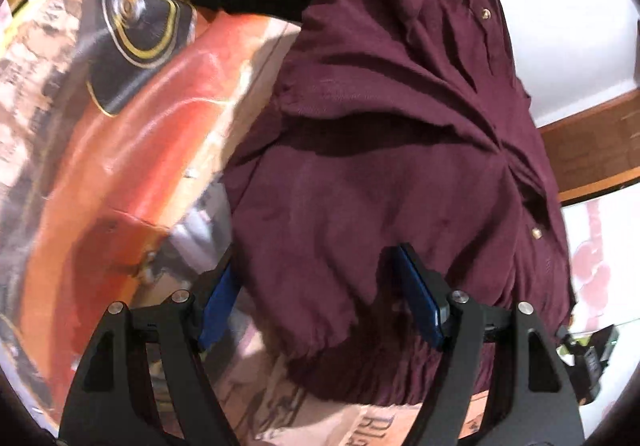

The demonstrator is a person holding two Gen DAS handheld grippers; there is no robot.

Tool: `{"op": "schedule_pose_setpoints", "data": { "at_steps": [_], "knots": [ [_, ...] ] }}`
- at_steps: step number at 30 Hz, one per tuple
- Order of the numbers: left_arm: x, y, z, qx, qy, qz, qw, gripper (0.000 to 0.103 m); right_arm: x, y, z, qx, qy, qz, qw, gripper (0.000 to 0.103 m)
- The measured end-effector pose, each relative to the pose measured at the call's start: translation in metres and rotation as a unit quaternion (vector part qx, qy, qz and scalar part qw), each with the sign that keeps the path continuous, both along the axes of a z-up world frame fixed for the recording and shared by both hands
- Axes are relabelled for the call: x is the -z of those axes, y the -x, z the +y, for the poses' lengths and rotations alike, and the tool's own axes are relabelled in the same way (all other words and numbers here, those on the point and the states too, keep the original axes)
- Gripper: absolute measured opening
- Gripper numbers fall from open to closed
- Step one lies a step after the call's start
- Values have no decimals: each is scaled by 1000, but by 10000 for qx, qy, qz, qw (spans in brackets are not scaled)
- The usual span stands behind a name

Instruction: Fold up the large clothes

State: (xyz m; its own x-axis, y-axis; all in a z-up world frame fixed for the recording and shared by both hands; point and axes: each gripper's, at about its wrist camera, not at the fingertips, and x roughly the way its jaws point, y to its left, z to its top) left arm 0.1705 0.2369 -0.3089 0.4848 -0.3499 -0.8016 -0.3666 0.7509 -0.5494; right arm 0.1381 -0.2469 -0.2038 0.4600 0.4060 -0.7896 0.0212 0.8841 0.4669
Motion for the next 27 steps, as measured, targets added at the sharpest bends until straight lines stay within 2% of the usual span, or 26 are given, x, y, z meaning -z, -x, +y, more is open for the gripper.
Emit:
{"op": "schedule_pose_setpoints", "data": {
  "at_steps": [2,4,6,8,9,13,18,21,24,27],
  "knots": [
    [1,-3,-2,-16,168,-55,9998,75,-1,-3,6,-77,-66,-80,9999,74],
    [5,-1,-3,24,150,-108,9998,71,-1,-7,9,-73,-91,-142,9998,63],
    [-6,2,-6,86,-161,-159,9997,57,-3,-9,8,33,-78,-164,9998,36],
    [-21,4,-11,139,-504,-223,9984,25,-6,-13,3,231,-330,-85,9992,23],
    [-29,5,-13,182,-628,-280,9975,15,-8,-13,0,265,-468,-107,9985,15],
    [-74,11,-22,452,-739,-856,9926,4,-33,-16,0,130,-760,-463,9959,13],
    [-143,-1,-35,785,-849,-1635,9798,4,-71,-34,10,-320,-741,-1009,9916,11],
    [-177,-18,-30,901,-932,-1963,9719,3,-90,-55,15,-522,-746,-1344,9867,11],
    [-209,-48,-26,943,-766,-2315,9652,3,-107,-78,16,-604,-793,-1615,9818,11],
    [-225,-81,-15,841,-571,-2448,9642,3,-118,-109,17,-521,-753,-1905,9774,11]
  ]
}}
